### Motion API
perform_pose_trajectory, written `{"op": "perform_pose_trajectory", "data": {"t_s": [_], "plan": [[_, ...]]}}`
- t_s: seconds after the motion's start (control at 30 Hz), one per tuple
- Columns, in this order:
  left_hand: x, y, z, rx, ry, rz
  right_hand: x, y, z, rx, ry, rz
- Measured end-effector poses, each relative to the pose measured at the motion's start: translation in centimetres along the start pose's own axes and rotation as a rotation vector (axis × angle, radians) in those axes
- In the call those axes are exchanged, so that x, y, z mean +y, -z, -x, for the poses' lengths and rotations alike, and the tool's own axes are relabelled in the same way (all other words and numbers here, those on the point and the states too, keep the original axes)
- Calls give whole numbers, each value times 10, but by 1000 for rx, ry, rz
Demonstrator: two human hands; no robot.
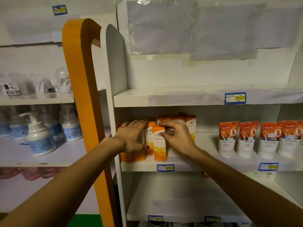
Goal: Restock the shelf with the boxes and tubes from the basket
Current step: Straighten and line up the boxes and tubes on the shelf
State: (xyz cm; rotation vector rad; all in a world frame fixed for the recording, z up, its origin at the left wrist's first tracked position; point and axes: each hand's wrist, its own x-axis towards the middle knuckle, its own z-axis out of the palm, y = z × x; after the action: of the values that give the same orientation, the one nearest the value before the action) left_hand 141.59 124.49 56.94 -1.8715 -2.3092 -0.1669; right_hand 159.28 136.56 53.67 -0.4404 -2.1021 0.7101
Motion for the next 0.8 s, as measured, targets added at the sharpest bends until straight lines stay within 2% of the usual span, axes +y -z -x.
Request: {"op": "perform_pose_trajectory", "data": {"t_s": [0.13, 0.3, 0.4, 0.47, 0.53, 0.67, 0.8], "plan": [[2, -2, 1, 15, 15, 8, -1, -17, 1, 86, -94, -135], [3, -4, 1, 62, 18, 18, -3, -30, 3, 115, -167, -284], [3, -4, 2, 64, 17, 38, 4, -38, 9, 177, -249, -177], [2, -4, 3, 66, 21, 43, 8, -43, 15, 132, -355, -135], [3, -4, 2, 74, 25, 40, 8, -47, 19, 64, -386, -161], [5, -4, 1, 89, 32, 54, 12, -58, 19, 6, -309, -92], [5, -3, 2, 102, 22, 67, 16, -80, 23, -151, -278, 43]]}}
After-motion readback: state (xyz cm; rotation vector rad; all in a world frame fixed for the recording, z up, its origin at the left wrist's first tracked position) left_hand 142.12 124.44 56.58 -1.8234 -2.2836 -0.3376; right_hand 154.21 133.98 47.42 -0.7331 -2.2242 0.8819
